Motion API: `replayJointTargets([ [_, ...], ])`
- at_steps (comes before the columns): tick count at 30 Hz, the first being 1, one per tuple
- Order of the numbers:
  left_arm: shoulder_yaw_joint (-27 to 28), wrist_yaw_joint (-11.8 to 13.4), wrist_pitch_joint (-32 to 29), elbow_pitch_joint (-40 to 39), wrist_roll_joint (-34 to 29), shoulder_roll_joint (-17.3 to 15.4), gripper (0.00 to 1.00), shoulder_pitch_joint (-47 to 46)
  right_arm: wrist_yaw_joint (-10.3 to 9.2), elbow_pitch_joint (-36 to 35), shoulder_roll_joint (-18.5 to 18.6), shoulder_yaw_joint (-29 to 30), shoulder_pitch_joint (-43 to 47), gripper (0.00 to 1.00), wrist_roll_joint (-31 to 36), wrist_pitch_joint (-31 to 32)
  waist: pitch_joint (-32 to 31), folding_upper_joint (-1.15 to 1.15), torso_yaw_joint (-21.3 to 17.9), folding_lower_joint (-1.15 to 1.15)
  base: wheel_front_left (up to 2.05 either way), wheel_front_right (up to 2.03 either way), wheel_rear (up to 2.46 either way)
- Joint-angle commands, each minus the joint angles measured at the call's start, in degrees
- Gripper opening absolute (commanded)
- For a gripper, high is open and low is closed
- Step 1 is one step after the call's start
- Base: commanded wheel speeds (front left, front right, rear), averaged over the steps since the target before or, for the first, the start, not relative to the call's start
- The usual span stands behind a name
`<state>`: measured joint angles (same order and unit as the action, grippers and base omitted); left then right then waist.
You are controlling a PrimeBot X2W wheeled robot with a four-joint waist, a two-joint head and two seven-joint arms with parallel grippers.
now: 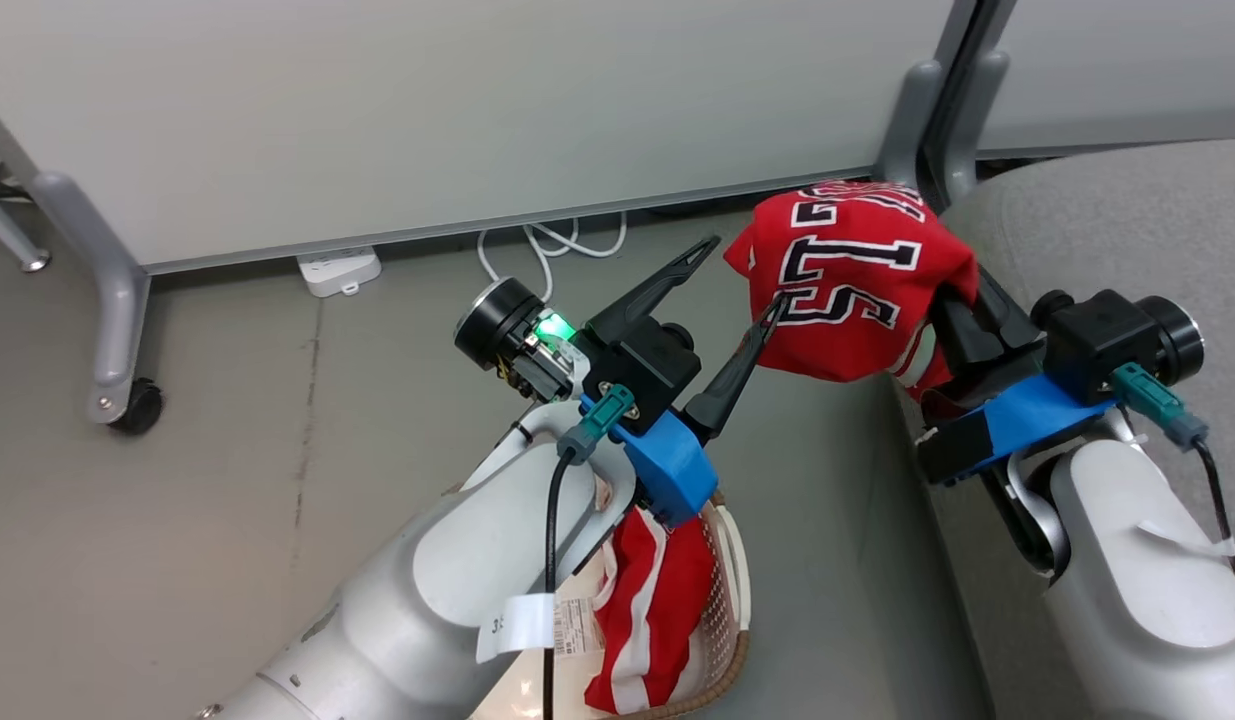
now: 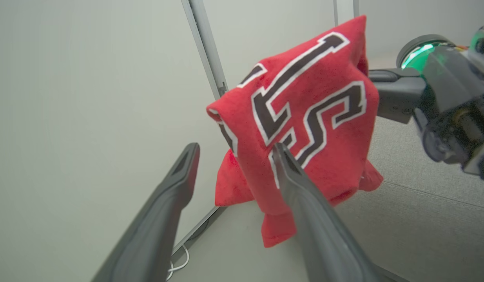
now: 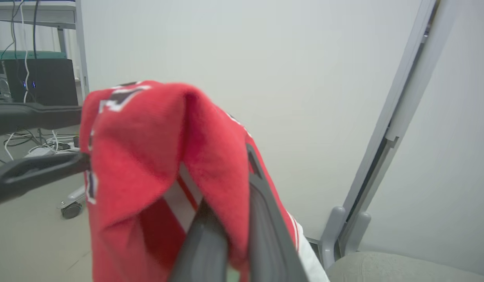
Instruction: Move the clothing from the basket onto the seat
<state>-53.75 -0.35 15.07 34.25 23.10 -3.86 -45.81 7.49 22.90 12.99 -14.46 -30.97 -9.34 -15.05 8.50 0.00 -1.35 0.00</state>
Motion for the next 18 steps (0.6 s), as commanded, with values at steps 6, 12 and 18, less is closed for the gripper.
replayJointTargets([
  [6, 0.1, 0.0, 0.1, -0.3, -0.8, -0.8, 1.0, 1.4, 0.01, -2.4, -0.8, 4.5, 1.8, 0.0, 0.0, -0.2, 2.4, 0.0, -5.8, 0.0, 0.0, 0.0, 0.0],
  [12, -1.2, -0.5, 0.1, -1.2, -1.7, -0.5, 1.0, 2.5, 0.01, -4.4, -1.3, 9.9, 3.7, 0.0, 0.2, -0.2, 3.8, 0.0, -11.2, 0.0, 0.0, 0.0, 0.0],
  [18, -2.3, -1.2, 0.1, -2.3, -2.4, -0.2, 1.0, 3.7, 0.01, -5.5, -1.4, 13.6, 6.0, 0.0, 0.3, -0.2, 4.5, 0.0, -15.4, 0.0, 0.0, 0.0, 0.0],
])
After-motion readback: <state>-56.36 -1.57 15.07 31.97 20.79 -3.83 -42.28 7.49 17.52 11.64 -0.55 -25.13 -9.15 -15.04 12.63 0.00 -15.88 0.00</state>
